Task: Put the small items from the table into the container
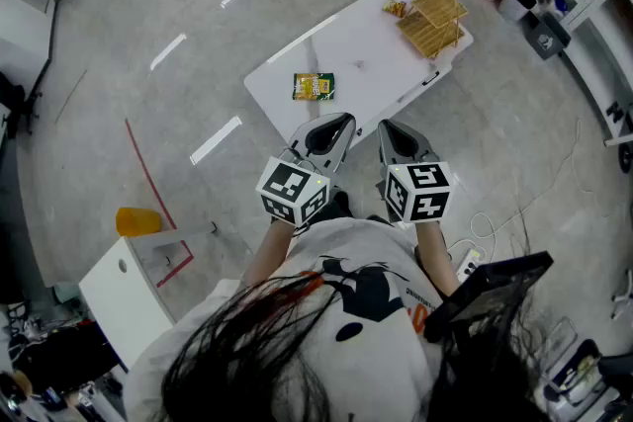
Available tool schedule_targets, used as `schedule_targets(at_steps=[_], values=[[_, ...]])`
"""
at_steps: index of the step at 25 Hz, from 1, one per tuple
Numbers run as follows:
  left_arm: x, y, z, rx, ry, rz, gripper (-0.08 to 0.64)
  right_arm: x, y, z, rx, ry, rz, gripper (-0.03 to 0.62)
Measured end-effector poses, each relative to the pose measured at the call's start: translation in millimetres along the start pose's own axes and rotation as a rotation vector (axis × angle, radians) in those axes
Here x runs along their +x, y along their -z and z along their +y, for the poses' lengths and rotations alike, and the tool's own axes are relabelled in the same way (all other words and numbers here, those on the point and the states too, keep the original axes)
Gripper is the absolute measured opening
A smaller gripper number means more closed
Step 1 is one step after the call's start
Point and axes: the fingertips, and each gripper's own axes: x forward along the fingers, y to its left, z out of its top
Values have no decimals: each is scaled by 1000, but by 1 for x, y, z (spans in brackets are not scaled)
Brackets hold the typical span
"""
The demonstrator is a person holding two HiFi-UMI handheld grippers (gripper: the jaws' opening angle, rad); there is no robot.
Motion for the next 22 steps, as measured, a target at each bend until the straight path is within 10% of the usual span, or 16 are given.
schedule_targets(at_steps=[22], values=[[12,7,37,-37,26,14,11,34,-2,0,33,33,17,14]])
